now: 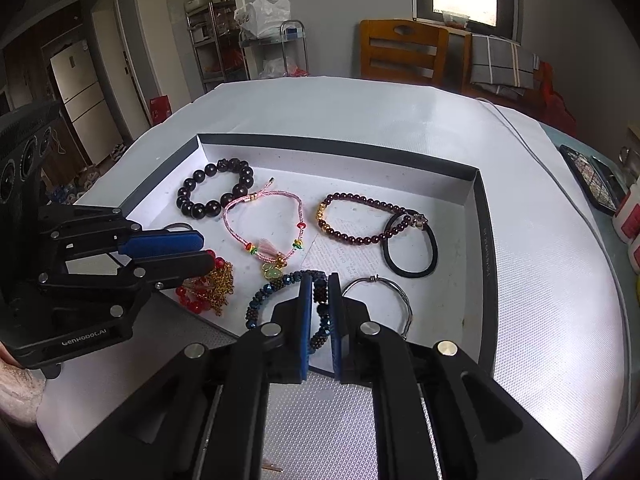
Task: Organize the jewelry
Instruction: 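Open both grippers to release the items in the box and withdraw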
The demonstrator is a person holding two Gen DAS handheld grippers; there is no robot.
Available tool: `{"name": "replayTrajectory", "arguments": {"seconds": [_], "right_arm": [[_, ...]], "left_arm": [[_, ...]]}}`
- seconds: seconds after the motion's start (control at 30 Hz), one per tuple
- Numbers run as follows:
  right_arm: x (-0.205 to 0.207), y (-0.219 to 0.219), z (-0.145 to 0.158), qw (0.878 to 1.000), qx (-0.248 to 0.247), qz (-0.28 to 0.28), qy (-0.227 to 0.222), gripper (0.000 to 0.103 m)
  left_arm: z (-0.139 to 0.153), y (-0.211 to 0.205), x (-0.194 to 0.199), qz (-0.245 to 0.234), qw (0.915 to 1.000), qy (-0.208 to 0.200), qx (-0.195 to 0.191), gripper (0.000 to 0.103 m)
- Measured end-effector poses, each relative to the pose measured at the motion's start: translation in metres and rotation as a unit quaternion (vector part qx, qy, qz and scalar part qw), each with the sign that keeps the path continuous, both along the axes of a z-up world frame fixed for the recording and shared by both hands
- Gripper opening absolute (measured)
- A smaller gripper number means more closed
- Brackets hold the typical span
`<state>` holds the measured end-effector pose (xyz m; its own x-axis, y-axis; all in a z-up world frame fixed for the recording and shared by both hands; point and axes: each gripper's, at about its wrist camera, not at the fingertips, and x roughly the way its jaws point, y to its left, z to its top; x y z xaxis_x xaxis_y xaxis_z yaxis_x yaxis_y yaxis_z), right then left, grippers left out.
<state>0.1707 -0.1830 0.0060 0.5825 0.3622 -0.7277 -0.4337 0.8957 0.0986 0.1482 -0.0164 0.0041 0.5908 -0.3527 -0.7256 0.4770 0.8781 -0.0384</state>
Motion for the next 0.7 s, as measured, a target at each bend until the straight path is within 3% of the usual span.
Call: {"name": "replayTrajectory", "arguments": {"seconds": [0.03, 0.1, 0.2, 0.27, 0.37, 0.5, 0.57, 0.7], "right_arm": [[0.0, -0.001, 0.001, 1.0, 0.005, -0.001, -0.001, 0.022], [0.0, -0.004, 0.004, 1.0, 0.015, -0.004, -0.004, 0.031], [0.0, -0.009, 0.01, 0.999, 0.027, -0.017, -0.015, 0.032], [-0.001, -0.013, 0.014, 0.999, 0.036, -0.022, -0.021, 0.036], [-0.002, -0.016, 0.019, 0.999, 0.041, -0.022, -0.022, 0.051], [-0.014, -0.02, 0.03, 0.998, 0.053, -0.024, -0.023, 0.067], [-0.024, -0.023, 0.036, 0.998, 0.05, -0.026, -0.029, 0.075], [-0.052, -0.031, 0.048, 0.998, 0.028, -0.035, -0.049, 0.089]], "left_arm": [[0.001, 0.001, -0.001, 0.002, 1.0, -0.005, -0.001, 0.028], [0.005, 0.001, -0.002, 0.004, 0.9999, -0.012, -0.005, 0.03], [0.009, 0.004, -0.003, 0.01, 0.9997, -0.021, -0.009, 0.036], [0.013, 0.005, -0.004, 0.014, 0.9995, -0.028, -0.006, 0.046], [0.019, 0.005, -0.006, 0.028, 0.9988, -0.04, 0.001, 0.062], [0.033, 0.01, -0.015, 0.055, 0.9971, -0.051, 0.005, 0.069], [0.04, 0.015, -0.023, 0.068, 0.9961, -0.057, 0.004, 0.081], [0.052, 0.029, -0.039, 0.092, 0.994, -0.058, 0.008, 0.085]]}}
